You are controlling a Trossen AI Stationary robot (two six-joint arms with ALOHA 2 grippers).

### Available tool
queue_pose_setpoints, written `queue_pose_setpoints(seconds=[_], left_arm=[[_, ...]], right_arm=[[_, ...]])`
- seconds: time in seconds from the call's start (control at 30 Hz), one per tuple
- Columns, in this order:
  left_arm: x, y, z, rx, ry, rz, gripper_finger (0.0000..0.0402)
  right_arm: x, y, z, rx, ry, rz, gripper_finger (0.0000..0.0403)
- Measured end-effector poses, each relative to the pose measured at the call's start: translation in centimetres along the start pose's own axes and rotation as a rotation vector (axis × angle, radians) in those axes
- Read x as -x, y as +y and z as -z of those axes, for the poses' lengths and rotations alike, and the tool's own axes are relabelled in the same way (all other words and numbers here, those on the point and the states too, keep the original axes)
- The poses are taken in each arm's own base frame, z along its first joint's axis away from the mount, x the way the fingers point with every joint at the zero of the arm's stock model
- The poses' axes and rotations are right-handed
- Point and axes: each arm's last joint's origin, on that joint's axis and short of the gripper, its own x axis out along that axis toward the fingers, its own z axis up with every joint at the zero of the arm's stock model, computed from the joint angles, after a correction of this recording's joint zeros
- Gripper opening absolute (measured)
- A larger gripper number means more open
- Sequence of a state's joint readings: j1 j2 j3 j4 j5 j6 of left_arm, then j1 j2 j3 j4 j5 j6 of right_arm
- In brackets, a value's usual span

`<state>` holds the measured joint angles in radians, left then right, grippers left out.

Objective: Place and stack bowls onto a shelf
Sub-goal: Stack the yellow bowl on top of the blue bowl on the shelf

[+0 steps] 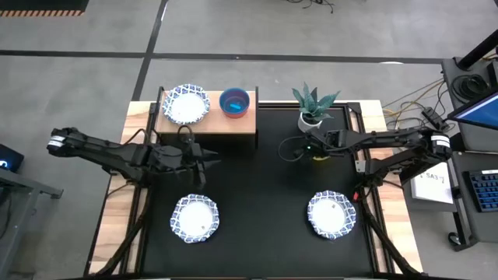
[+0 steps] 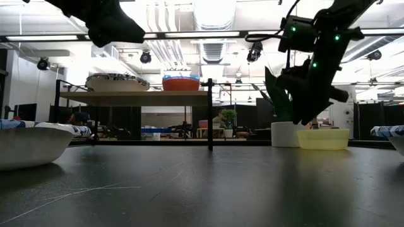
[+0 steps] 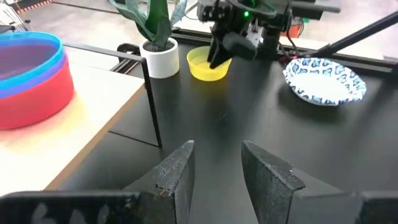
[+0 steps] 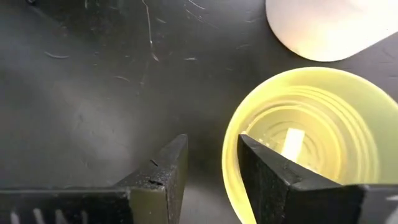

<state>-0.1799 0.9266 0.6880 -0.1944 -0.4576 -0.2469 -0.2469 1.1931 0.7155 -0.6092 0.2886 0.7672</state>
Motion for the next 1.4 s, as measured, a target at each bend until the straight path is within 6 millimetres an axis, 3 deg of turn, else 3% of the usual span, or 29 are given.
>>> queue_pose_setpoints(seconds=[0.53,0.83,1.0,1.17,1.4], left_arm=[[0.1,0.0,0.0,0.001,0.002,0.003,0.0114],[0.1,0.0,0.0,0.0,0.004,0.002,0.0114],[1.0,0.5,0.2,0.018,0.008,-0.055,0.0114],[2.3,0.6,-0.1,0.023,-0.04,-0.052,0.0114],[3.6,0.5,-0.4,0.009,-0.08,-0.016,0.0114]], right_arm=[[-2.8,-1.2,2.1,-0.024,-0.04,-0.028,0.0083],[-1.9,-0.3,1.1,0.011,-0.068,-0.07,0.0012],[0.0,2.0,-0.2,0.124,-0.067,-0.226,0.0009],[3.7,5.3,-1.7,0.251,-0.146,-0.391,0.0009],[9.7,9.2,-5.4,0.405,-0.513,-0.531,0.0008]])
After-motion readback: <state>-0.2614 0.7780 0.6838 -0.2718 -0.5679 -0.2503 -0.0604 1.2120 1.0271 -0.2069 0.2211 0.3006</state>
